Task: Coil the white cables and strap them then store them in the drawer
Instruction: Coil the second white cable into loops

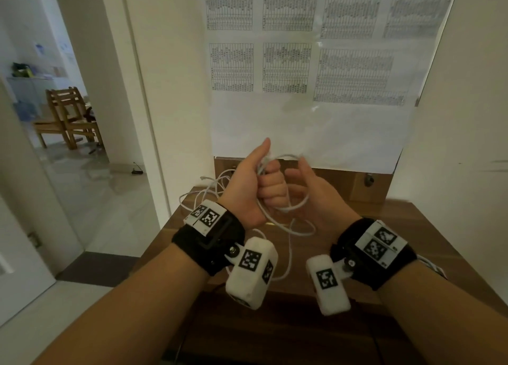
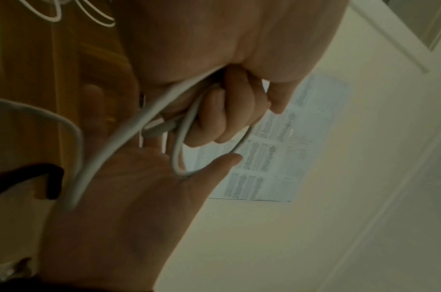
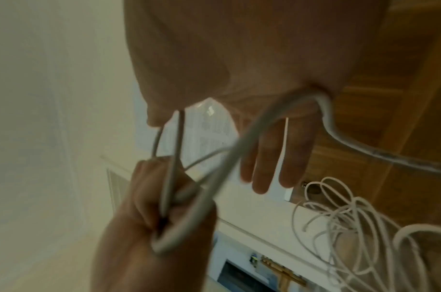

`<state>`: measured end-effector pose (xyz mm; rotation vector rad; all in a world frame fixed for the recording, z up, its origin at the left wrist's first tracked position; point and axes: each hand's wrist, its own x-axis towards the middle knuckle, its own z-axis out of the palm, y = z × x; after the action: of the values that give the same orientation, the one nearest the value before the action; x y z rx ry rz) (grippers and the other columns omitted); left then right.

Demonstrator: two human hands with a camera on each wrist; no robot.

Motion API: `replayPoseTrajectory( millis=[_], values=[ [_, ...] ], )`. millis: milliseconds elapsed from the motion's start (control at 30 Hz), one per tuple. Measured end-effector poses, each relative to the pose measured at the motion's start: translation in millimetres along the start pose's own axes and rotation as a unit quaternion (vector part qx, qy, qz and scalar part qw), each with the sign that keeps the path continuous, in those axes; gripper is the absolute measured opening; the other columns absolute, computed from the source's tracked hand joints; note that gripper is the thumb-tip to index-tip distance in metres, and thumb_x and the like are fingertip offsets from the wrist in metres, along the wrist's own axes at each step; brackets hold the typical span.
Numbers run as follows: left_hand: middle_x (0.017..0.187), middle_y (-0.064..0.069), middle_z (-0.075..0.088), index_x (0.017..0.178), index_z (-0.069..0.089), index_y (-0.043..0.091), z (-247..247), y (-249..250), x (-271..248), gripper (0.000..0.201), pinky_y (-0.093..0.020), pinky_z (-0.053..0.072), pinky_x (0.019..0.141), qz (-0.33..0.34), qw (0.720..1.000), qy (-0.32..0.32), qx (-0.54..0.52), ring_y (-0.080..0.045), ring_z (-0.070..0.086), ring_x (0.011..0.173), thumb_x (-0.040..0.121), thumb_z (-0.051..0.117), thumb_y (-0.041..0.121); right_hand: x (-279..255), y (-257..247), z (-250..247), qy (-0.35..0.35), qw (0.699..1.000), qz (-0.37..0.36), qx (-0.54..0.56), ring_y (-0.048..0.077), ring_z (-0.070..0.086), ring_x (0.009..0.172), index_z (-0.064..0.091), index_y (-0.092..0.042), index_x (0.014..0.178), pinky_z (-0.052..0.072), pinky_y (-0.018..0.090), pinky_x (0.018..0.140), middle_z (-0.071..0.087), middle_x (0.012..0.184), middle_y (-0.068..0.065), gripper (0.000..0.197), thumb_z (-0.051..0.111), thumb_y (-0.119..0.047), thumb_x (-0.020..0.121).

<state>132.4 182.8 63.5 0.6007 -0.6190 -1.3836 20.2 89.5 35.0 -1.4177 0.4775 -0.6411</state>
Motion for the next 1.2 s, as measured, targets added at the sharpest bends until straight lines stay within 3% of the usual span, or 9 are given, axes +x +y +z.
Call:
replayPoseTrajectory(
  millis=[133,200,267,400,567,733,867,1000,1200],
  values=[
    [0.045,0.010,0.020,0.059,0.046,0.021,-5,0,2,0.047,-0.017,0.015,0.036,0.008,0.994,0.070,0.083,-0.005,0.015,0.036,0.094,0.055,0.052,2,-3,-8,0.060,0.993,-0.098,-0.027,0.020,0.053,0.055,0.065,0.009,0.104,0.045,0.038,0.059,0.058,0.062,0.009,0.060,0.057,-0.049,0.096],
    [0.047,0.010,0.020,0.058,0.047,0.021,-7,-4,3,0.047,-0.017,0.019,0.037,0.028,0.989,0.100,0.106,-0.005,0.018,0.037,0.092,0.058,0.052,4,-5,-7,0.103,0.985,-0.131,-0.049,0.016,0.048,0.046,0.068,0.002,0.094,0.041,0.031,0.052,0.051,0.051,0.003,0.040,0.059,-0.037,0.099],
    [0.049,0.009,0.024,0.059,0.045,0.021,-5,-10,1,0.045,-0.018,0.028,0.038,0.049,0.990,0.103,0.088,-0.006,0.026,0.039,0.092,0.059,0.047,6,-5,-4,0.133,0.976,-0.154,-0.076,0.016,0.046,0.044,0.069,-0.005,0.087,0.041,0.029,0.050,0.050,0.048,0.001,0.033,0.060,-0.034,0.099],
    [0.063,0.001,0.059,0.067,0.053,0.017,1,-22,-2,0.031,-0.024,0.053,0.057,0.087,0.993,0.075,-0.019,-0.012,0.061,0.058,0.084,0.066,0.039,12,-1,-1,0.177,0.975,-0.130,-0.041,0.023,0.053,0.055,0.073,-0.007,0.082,0.049,0.038,0.062,0.057,0.060,0.010,0.035,0.065,-0.038,0.095],
    [0.043,0.008,0.030,0.068,0.048,0.019,5,-23,-1,0.038,-0.019,0.026,0.046,0.091,0.994,0.012,-0.061,-0.006,0.030,0.038,0.093,0.051,0.048,13,0,1,0.186,0.976,-0.116,0.013,0.015,0.046,0.045,0.068,-0.008,0.078,0.040,0.032,0.054,0.050,0.048,-0.001,0.034,0.062,-0.035,0.098],
    [0.039,0.009,0.023,0.073,0.045,0.020,-4,-5,-4,0.032,-0.020,0.010,0.043,0.070,0.996,-0.028,-0.050,-0.007,0.010,0.039,0.094,0.047,0.044,1,-4,-3,0.072,0.990,-0.110,-0.048,0.019,0.061,0.057,0.072,-0.003,0.096,0.051,0.028,0.058,0.066,0.067,0.011,0.043,0.050,-0.040,0.102],
    [0.050,0.009,0.011,0.076,0.043,0.019,-6,22,-10,0.026,-0.020,0.009,0.044,0.090,0.995,-0.026,-0.015,-0.007,0.008,0.041,0.096,0.040,0.035,-19,2,-11,-0.034,0.956,-0.081,-0.281,0.011,0.072,0.070,0.077,-0.008,0.083,0.051,0.014,0.073,0.077,0.074,0.003,0.070,0.037,-0.065,0.085],
    [0.053,0.009,0.014,0.089,0.047,0.016,-5,61,-18,0.022,-0.018,0.016,0.041,0.094,0.994,-0.058,0.005,-0.006,0.011,0.042,0.102,0.033,0.025,-23,22,-29,-0.059,0.919,-0.065,-0.384,0.010,0.053,0.052,0.069,-0.005,0.071,0.047,0.017,0.060,0.062,0.058,-0.001,0.057,0.058,-0.060,0.082],
    [0.050,0.011,0.015,0.098,0.055,0.018,3,76,-35,0.022,-0.020,0.010,0.042,0.029,0.984,-0.104,0.144,-0.006,0.010,0.041,0.101,0.036,0.029,1,25,-62,0.052,0.982,0.053,-0.175,0.021,0.056,0.051,0.055,-0.014,0.070,0.055,0.046,0.078,0.049,0.054,0.004,0.036,0.061,-0.036,0.098]
  ],
)
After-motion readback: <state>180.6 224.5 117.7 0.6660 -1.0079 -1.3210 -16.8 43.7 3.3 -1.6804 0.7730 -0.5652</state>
